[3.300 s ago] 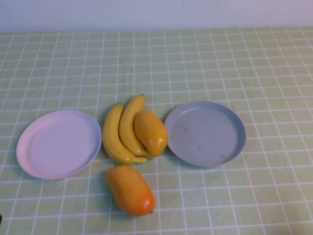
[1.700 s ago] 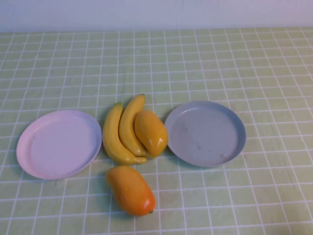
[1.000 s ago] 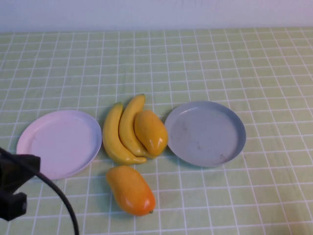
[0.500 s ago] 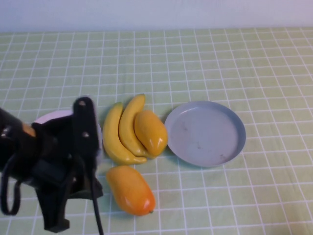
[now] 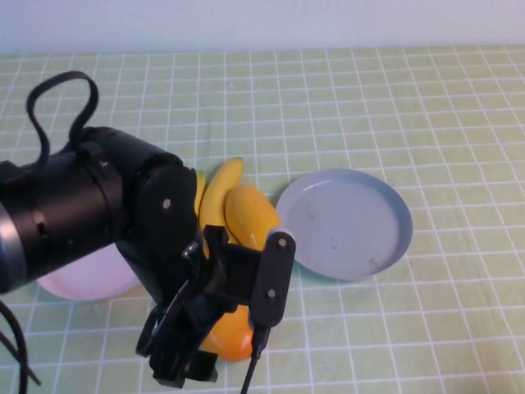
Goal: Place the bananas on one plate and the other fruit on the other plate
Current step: Put one type of fruit in the left plate
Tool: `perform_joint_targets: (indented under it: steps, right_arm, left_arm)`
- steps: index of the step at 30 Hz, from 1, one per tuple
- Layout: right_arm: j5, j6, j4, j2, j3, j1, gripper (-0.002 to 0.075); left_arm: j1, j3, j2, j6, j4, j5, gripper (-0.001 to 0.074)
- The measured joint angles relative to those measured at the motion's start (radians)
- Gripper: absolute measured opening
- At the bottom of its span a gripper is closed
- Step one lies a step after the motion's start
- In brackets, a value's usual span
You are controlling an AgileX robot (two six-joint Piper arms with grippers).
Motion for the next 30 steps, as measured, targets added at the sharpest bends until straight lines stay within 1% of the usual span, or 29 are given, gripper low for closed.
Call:
perform_joint_targets:
  steps: [2,12,17,24,30]
  right_arm:
    - [0.000,0.000,0.000,0.000,0.000,0.000,-0.0017]
    - [0.000,0.000,0.000,0.000,0.000,0.000,-0.0017]
    - [0.000,0.000,0.000,0.000,0.000,0.000,-0.0017]
    - [0.000,0.000,0.000,0.000,0.000,0.000,-0.0017]
    - [0.000,0.000,0.000,0.000,0.000,0.000,-0.0017]
  left_arm:
    - [-0.011,-0.002,0.013,0.020,0.021,-0.009,0.0667]
    - [-0.018,-0.003,0.054,0.198,0.055,-0.094,0.0668]
    - [-0.018,-0.003,0.064,0.251,0.068,-0.110,0.0668]
    - [-0.018,-0.003,0.096,0.263,0.128,-0.121,0.0668]
    - [-0.018,0.007,0.124,0.271,0.138,-0.125,0.0668]
